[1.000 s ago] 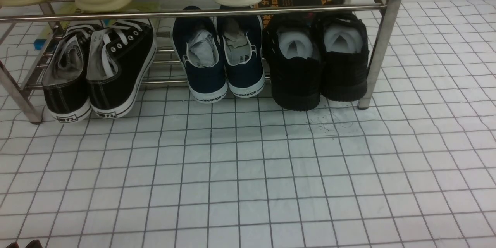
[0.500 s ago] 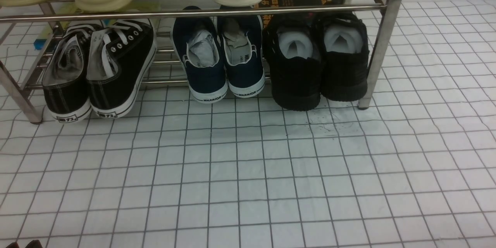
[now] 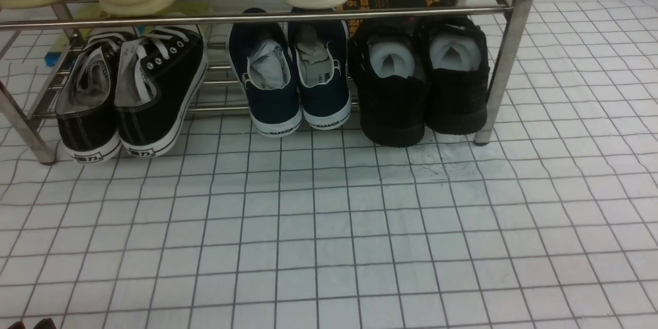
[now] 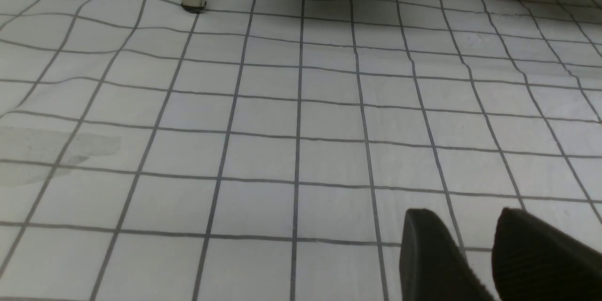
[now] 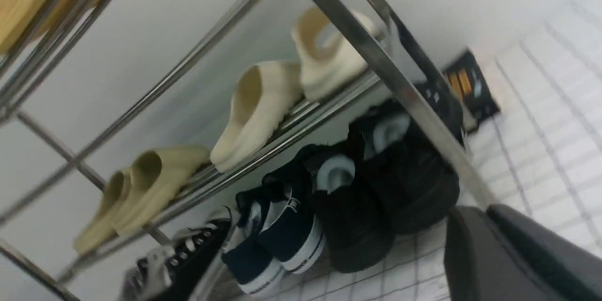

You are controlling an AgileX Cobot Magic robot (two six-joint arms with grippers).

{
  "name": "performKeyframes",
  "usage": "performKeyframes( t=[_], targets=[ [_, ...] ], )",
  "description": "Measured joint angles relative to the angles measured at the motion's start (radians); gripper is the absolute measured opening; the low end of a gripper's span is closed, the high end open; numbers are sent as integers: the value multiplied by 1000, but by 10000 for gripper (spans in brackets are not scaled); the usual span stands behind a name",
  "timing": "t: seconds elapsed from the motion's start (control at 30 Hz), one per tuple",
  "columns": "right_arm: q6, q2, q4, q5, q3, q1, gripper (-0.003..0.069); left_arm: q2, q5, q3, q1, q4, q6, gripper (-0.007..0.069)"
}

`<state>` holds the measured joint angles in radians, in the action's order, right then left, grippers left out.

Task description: Take the shoes off the shelf with your hand from the white checkered tablecloth.

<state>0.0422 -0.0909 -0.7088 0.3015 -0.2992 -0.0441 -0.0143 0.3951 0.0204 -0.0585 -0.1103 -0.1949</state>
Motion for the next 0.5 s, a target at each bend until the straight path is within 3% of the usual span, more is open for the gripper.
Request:
performKeyframes(
  t=[0.1, 0.2, 0.23, 0.3, 0.5],
  targets=[
    [174, -236, 85, 272, -203, 0, -11, 0, 0, 0, 0, 0, 1, 239],
    [203, -410, 138, 460, -287, 0, -6, 0, 0, 0, 0, 0, 1, 239],
    [226, -584, 160, 577, -353, 0, -3, 0, 0, 0, 0, 0, 1, 239],
    [253, -666, 150, 623, -384, 0, -1, 0, 0, 0, 0, 0, 1, 239],
    [529, -1121, -129, 658, -616, -93, 43, 0, 0, 0, 0, -2, 1, 239]
  ],
)
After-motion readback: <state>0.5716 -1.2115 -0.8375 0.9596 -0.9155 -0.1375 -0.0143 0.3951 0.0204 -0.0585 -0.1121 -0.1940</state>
